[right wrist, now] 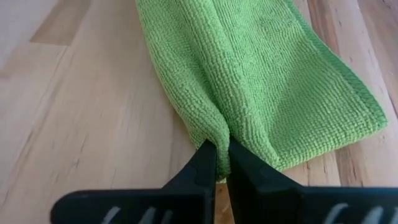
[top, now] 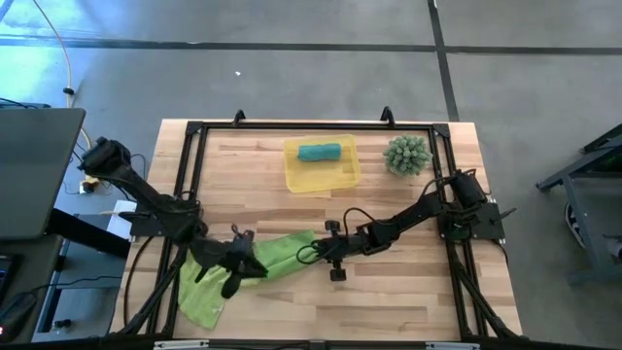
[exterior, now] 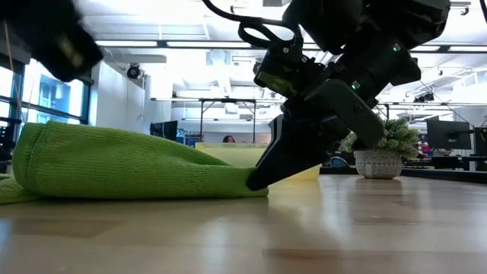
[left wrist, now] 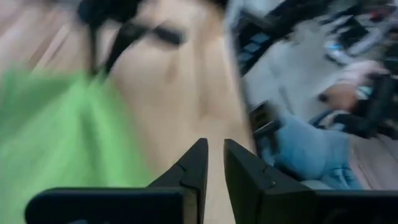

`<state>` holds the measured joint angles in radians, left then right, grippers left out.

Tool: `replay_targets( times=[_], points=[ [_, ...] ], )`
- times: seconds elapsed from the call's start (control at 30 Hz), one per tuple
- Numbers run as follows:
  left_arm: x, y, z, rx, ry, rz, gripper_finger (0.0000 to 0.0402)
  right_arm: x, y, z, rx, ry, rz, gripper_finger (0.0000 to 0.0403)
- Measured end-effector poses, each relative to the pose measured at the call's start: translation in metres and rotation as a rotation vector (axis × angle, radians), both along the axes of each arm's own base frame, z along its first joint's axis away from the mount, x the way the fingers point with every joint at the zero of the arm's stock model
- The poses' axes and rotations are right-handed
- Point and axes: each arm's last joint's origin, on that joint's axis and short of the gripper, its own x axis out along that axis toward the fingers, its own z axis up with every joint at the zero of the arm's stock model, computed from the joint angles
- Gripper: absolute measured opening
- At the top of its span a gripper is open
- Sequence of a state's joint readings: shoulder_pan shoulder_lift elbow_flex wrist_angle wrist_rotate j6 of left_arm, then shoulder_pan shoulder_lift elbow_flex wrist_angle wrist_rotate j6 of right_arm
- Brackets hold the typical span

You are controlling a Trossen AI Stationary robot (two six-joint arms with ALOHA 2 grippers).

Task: Roll microfiber towels into tight, uniform cylinder then place into a basket
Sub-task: Roll the green microfiber cloth

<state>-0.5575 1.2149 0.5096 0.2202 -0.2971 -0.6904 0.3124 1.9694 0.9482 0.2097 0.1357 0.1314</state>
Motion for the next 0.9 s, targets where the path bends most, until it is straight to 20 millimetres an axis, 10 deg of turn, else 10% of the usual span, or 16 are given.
replay_targets(
  times=[0.43,0.9],
  points=[
    [0.025,-0.012,-0.05,0.357,0.013,-0.171,0.0153,0.002,-0.007,-0.001,0.03,0.011,0.003,0.0007],
    [0.017,-0.008,-0.089,0.442,0.278,-0.138,0.0159,0.002,-0.008,0.0,0.029,0.01,0.001,0.0007]
  ],
)
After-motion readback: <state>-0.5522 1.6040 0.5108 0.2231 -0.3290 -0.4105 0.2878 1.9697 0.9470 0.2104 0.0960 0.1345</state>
